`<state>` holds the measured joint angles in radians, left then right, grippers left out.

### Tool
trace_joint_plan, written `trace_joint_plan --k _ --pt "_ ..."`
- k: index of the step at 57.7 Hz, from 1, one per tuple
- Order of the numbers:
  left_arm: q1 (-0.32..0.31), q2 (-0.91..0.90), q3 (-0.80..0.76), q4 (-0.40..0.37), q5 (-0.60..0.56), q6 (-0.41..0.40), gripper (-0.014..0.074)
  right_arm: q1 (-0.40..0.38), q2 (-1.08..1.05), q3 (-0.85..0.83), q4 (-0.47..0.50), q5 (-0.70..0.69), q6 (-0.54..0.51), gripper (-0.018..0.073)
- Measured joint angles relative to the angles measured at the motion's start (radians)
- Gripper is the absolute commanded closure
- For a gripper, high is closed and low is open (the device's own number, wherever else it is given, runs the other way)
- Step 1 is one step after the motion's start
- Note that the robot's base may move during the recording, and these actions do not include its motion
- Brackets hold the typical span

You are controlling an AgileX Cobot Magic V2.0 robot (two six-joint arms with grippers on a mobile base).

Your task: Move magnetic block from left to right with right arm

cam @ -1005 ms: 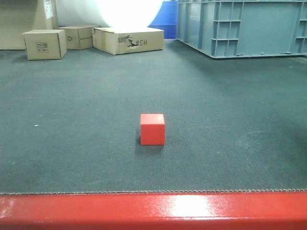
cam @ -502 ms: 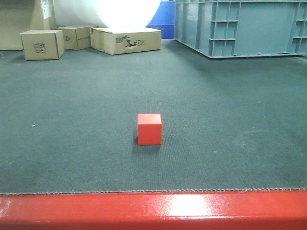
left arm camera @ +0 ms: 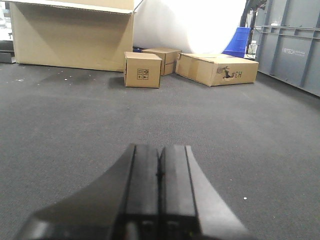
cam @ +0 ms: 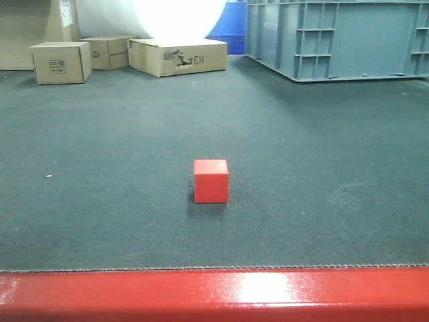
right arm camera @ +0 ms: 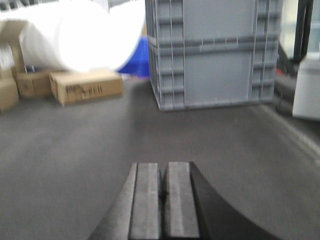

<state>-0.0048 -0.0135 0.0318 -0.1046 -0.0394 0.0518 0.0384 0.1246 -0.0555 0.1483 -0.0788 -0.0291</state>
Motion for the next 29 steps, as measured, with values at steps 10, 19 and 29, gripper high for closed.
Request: trace_joint_plan --k 10,19,29 --pt "0.000 0.000 0.000 0.000 0.000 0.000 0.0722 0.000 -0.108 0.083 -0.038 0.000 0.000 0.0529" --pt "0.000 0.000 0.000 0.000 0.000 0.000 0.0722 0.000 -0.134 0.084 -0.042 0.039 0.000 0.0529" --pt "0.000 0.000 0.000 0.000 0.000 0.000 0.0722 0.000 -0.134 0.084 -0.043 0.048 0.000 0.0529"
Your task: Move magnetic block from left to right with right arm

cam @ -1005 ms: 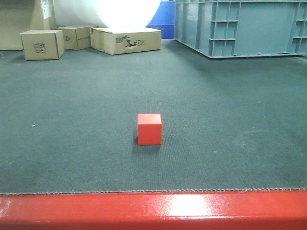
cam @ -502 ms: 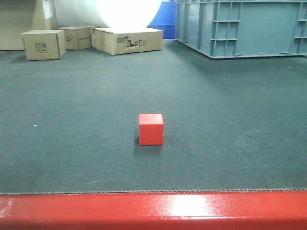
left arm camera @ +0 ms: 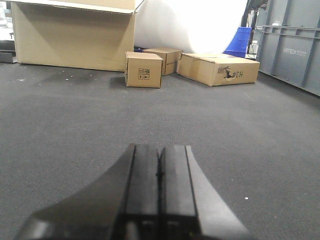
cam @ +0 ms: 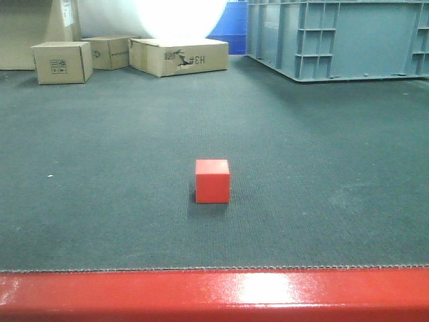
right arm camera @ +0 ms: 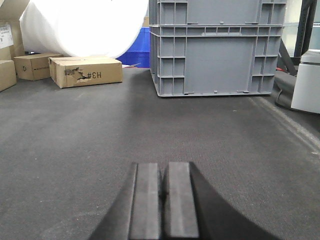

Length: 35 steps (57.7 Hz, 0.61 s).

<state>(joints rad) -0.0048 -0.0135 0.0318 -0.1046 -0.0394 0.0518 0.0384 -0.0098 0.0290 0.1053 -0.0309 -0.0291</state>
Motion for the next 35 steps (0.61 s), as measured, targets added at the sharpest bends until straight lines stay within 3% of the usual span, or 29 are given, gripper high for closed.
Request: trace_joint_plan --k 35 --pt "0.000 0.000 0.000 0.000 0.000 0.000 0.0722 0.000 0.000 0.000 -0.001 0.000 0.000 0.0529"
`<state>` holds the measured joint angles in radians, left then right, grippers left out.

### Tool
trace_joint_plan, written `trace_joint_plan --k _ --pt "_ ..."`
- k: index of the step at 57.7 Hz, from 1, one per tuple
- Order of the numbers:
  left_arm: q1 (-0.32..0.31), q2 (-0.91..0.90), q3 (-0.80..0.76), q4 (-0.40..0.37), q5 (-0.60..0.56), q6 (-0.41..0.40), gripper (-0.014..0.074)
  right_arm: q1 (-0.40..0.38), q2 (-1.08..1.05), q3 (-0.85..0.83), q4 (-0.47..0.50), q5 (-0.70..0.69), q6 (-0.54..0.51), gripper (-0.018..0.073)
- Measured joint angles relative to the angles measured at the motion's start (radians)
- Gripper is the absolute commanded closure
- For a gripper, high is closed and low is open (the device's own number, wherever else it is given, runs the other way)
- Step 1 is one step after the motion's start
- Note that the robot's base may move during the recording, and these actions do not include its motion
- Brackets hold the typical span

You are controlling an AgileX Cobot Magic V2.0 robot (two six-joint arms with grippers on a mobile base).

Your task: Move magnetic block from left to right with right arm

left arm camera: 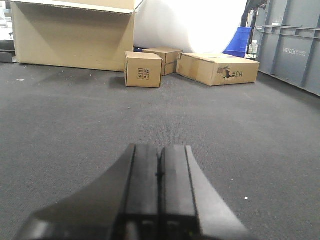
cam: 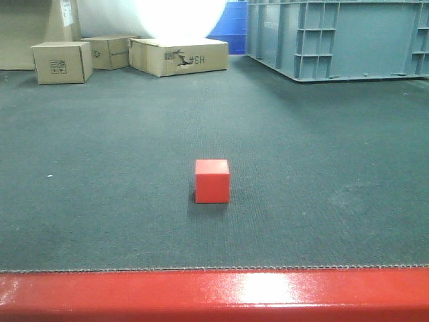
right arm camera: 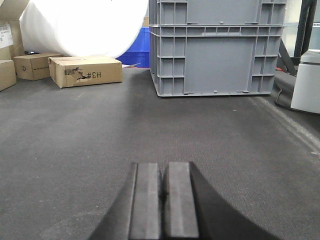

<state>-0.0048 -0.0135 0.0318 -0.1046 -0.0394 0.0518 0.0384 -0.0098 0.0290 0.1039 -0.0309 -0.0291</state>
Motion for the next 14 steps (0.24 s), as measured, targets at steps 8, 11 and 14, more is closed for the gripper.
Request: trace_joint_plan --k 8,11,14 --pt "0.000 0.000 0.000 0.000 0.000 0.000 0.0722 0.000 0.000 0.000 0.000 0.000 0.000 0.0529" --pt "0.000 0.000 0.000 0.000 0.000 0.000 0.0722 0.000 0.000 0.000 0.000 0.000 0.000 0.0529" --pt "0.000 0.000 0.000 0.000 0.000 0.000 0.0722 0.000 0.000 0.000 0.000 0.000 0.000 0.0529"
